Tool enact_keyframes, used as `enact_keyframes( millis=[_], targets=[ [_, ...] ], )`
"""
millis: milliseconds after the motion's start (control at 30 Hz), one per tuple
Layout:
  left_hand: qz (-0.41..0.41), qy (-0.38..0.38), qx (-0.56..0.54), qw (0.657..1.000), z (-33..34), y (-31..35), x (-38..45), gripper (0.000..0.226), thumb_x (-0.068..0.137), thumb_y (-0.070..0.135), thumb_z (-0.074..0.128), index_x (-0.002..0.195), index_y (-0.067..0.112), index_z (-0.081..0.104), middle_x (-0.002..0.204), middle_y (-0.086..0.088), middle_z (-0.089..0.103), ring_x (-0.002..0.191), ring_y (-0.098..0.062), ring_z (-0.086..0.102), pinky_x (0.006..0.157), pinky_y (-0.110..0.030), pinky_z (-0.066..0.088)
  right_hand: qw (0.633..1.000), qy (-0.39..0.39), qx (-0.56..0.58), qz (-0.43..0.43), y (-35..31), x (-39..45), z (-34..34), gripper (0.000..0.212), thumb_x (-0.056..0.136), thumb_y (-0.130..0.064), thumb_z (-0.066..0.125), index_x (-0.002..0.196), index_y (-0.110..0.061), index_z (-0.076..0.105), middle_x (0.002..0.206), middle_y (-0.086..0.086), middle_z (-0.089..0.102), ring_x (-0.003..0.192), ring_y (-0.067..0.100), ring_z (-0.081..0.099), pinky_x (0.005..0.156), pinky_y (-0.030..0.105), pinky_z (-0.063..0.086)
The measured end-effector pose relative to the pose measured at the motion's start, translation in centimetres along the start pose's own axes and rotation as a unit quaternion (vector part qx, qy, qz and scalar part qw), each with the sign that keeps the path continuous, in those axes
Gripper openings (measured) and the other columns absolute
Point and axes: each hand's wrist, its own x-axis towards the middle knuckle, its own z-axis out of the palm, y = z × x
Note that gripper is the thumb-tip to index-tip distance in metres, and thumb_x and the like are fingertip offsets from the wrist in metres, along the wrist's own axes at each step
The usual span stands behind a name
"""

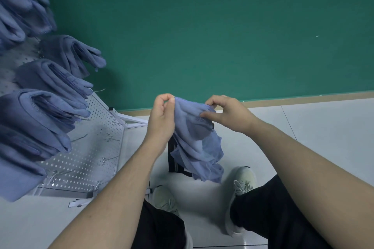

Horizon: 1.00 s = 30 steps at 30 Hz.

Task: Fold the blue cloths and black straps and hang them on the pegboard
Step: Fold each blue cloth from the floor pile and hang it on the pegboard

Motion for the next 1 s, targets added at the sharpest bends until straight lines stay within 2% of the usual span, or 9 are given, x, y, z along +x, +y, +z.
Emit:
enact_keyframes(
  millis=[167,300,367,467,600,667,767,900,1000],
  targets=[
    [0.013,0.005,0.048,0.999,-0.7,0.1,-0.3,0.014,0.107,0.019,0.043,0.097,0.023,0.053,0.079,0.007,0.048,0.057,0.008,0.041,0.058,-0.008,0.036,0.994,0.070,-0.045,-0.065,0.4,-0.2,-0.6,0.031,0.078,-0.045,0.079,0.068,-0.038,0.051,0.078,-0.016,0.057,0.084,0.012,0.049,0.084,0.033,0.042],
    [0.053,-0.021,0.089,0.994,-1.6,1.2,0.1,0.015,0.107,0.018,0.043,0.097,0.023,0.052,0.081,0.004,0.049,0.062,0.004,0.042,0.063,-0.011,0.038,0.990,0.010,-0.129,-0.057,-0.1,-0.3,-2.7,0.038,0.082,-0.062,0.065,0.064,-0.030,0.056,0.092,-0.017,0.061,0.096,0.015,0.054,0.095,0.043,0.044],
    [0.086,-0.043,0.134,0.986,-2.2,1.8,0.3,0.018,0.107,0.019,0.043,0.092,0.028,0.051,0.076,0.001,0.046,0.063,-0.005,0.039,0.064,-0.022,0.039,0.978,-0.038,-0.200,-0.055,-1.1,-0.2,-4.1,0.046,0.084,-0.064,0.058,0.071,-0.020,0.057,0.088,-0.008,0.062,0.088,0.021,0.057,0.085,0.043,0.048],
    [0.128,-0.060,0.223,0.965,-3.3,3.1,0.5,0.015,0.106,0.031,0.041,0.092,0.032,0.047,0.065,0.014,0.047,0.061,-0.016,0.047,0.066,-0.042,0.053,0.976,-0.038,-0.209,-0.038,-3.6,-0.2,-6.8,0.035,0.086,-0.052,0.068,0.078,-0.020,0.056,0.079,0.000,0.062,0.069,0.017,0.051,0.068,0.035,0.046],
    [0.185,-0.070,0.351,0.915,-4.1,6.5,0.1,0.012,0.107,0.037,0.033,0.099,0.029,0.037,0.073,-0.002,0.059,0.067,-0.033,0.063,0.064,-0.051,0.055,0.979,0.006,-0.191,-0.067,-7.0,-0.4,-9.3,0.034,0.088,-0.036,0.073,0.074,-0.024,0.044,0.064,0.004,0.054,0.053,0.012,0.037,0.052,0.028,0.031],
    [0.191,-0.071,0.317,0.926,-4.0,8.4,-0.2,0.012,0.108,0.035,0.033,0.099,0.027,0.037,0.077,-0.004,0.057,0.073,-0.034,0.065,0.060,-0.049,0.058,0.973,0.014,-0.214,-0.081,-8.6,-0.5,-10.3,0.033,0.089,-0.035,0.071,0.076,-0.027,0.042,0.063,0.002,0.052,0.052,0.012,0.039,0.053,0.033,0.033],
    [0.139,-0.072,0.164,0.974,-3.4,11.2,-0.6,0.014,0.108,0.026,0.036,0.096,0.021,0.041,0.082,-0.005,0.041,0.080,-0.023,0.060,0.062,-0.037,0.063,0.977,0.056,-0.192,-0.081,-11.1,-0.9,-11.5,0.034,0.089,-0.032,0.073,0.078,-0.029,0.040,0.065,0.000,0.056,0.054,0.011,0.042,0.055,0.033,0.037],
    [0.097,-0.062,0.041,0.993,-3.0,15.0,-1.4,0.018,0.109,0.022,0.037,0.092,0.021,0.044,0.084,-0.001,0.028,0.059,0.002,0.058,0.085,-0.044,0.059,0.991,0.104,-0.047,-0.073,-14.0,-1.1,-12.8,0.041,0.085,-0.028,0.077,0.085,-0.033,0.036,0.074,0.010,0.068,0.061,0.014,0.047,0.060,0.035,0.044],
    [0.139,-0.062,0.063,0.986,-3.4,17.9,-2.1,0.018,0.108,0.021,0.037,0.092,0.021,0.044,0.081,0.000,0.030,0.066,-0.007,0.058,0.087,-0.041,0.060,0.985,0.104,-0.102,-0.090,-16.5,-2.0,-14.4,0.042,0.084,-0.031,0.078,0.081,-0.030,0.037,0.062,-0.002,0.056,0.058,0.015,0.040,0.057,0.032,0.037]
  ],
)
